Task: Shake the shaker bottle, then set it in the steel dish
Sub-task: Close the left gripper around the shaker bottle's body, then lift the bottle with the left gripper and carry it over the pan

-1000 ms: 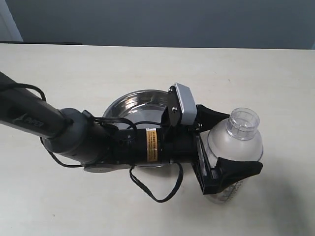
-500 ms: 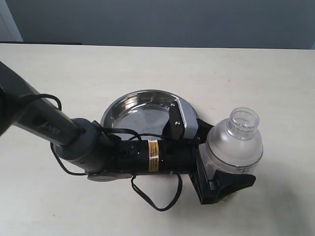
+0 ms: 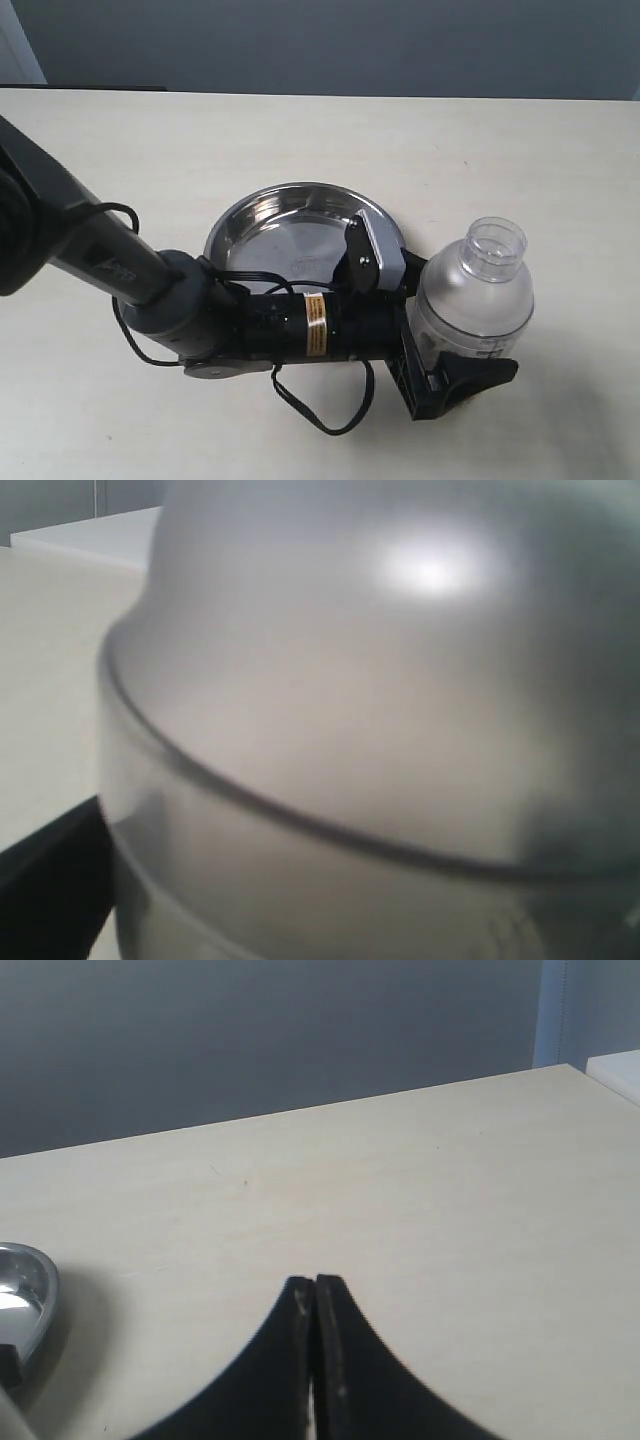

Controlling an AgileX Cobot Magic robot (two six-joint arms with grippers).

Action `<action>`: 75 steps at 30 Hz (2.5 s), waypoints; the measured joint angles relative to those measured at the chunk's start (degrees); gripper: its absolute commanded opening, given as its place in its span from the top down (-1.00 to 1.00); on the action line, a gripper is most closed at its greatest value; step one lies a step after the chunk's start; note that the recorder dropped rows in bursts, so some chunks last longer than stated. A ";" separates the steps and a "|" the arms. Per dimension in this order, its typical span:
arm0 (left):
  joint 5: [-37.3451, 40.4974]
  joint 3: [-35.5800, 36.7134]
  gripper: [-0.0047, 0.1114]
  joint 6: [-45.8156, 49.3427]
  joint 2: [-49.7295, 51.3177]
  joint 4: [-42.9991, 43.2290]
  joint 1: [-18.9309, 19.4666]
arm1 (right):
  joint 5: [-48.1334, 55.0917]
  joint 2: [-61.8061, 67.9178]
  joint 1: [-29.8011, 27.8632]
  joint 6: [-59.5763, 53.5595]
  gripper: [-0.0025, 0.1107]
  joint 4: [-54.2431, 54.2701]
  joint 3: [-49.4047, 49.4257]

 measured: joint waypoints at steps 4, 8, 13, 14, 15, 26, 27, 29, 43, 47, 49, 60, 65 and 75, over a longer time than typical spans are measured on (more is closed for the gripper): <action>0.00 -0.25 -0.55 0.00 0.08 -0.09 0.00 | 0.00 0.00 0.00 0.00 0.97 0.00 0.00; 0.12 -0.60 -0.55 0.00 0.08 0.30 0.00 | 0.00 0.00 0.00 0.00 0.97 0.00 0.00; 0.24 -0.72 -0.55 0.00 0.08 0.42 0.00 | 0.00 0.00 0.00 0.00 0.97 0.00 0.00; 0.24 -0.72 -0.52 0.00 0.08 0.42 0.00 | 0.00 0.00 0.00 0.00 0.97 0.00 0.00; 0.24 -0.72 -0.50 0.00 0.08 0.42 0.00 | 0.00 0.00 0.00 0.00 0.97 0.00 0.00; 0.24 -0.72 0.65 0.00 0.08 1.23 0.00 | 0.00 0.00 0.00 0.00 0.97 0.00 0.00; 0.24 -0.72 0.74 0.00 0.08 1.27 0.00 | 0.00 0.00 0.00 0.00 0.97 0.00 0.00; 0.24 -0.72 0.91 0.00 0.08 1.27 0.00 | 0.00 0.00 0.00 0.00 0.97 0.00 0.00; 0.14 -0.72 0.91 -6.71 0.08 -2.69 0.00 | 0.00 0.00 0.00 0.00 0.97 0.00 0.00; 0.14 -0.72 0.91 -6.84 0.08 -2.69 0.00 | 0.00 0.00 0.00 0.00 0.97 0.00 0.00; 0.14 -0.72 0.91 -6.84 0.08 -2.54 0.00 | 0.00 0.00 0.00 0.00 0.97 0.00 0.00; 18.56 -2.78 0.91 -5.66 -13.39 -2.18 -0.58 | 0.00 0.00 0.00 0.00 0.97 0.00 0.00; 42.56 -9.94 0.91 9.38 -26.58 -10.31 0.32 | 0.00 0.00 0.00 0.00 0.97 0.00 0.00; 51.39 -5.91 0.91 16.12 -32.50 -27.42 8.31 | 0.00 0.00 0.00 0.00 0.97 0.00 0.00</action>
